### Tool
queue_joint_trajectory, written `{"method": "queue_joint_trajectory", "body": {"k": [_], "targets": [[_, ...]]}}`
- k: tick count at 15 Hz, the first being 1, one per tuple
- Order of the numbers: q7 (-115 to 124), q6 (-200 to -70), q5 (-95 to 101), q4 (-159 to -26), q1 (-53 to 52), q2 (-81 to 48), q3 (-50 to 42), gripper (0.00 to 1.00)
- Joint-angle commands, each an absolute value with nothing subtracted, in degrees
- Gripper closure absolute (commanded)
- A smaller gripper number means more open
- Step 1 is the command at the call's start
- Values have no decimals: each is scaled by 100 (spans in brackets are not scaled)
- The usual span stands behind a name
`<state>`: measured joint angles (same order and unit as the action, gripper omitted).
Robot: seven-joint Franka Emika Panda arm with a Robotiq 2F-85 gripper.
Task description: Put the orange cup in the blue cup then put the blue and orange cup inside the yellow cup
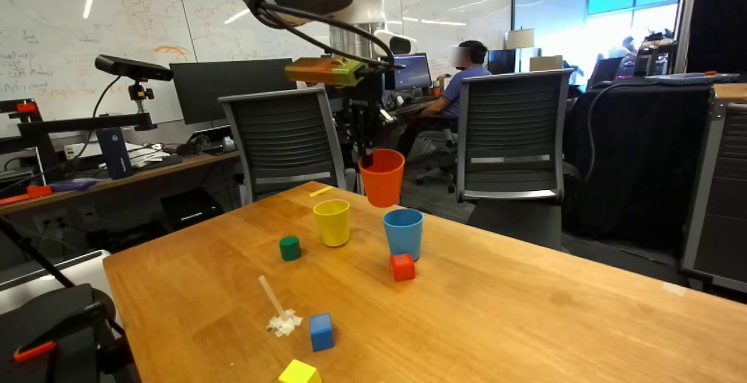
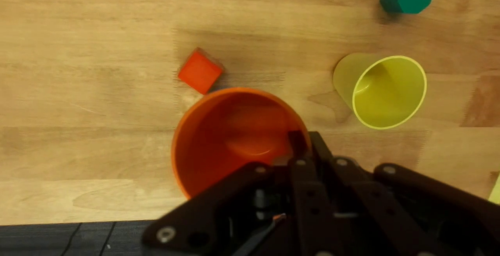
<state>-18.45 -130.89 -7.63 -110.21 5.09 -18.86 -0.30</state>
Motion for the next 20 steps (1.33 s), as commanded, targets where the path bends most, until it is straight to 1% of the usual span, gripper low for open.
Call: {"method": "queue_joint_trajectory", "body": {"k": [1, 8, 20], "targets": [[-1699, -13280, -630, -10864, 463, -2104, 5, 99], [-1423, -13483, -680, -10356, 466, -2600, 19, 99], [-728, -13276, -67, -9569, 355, -3470, -132, 99]]}}
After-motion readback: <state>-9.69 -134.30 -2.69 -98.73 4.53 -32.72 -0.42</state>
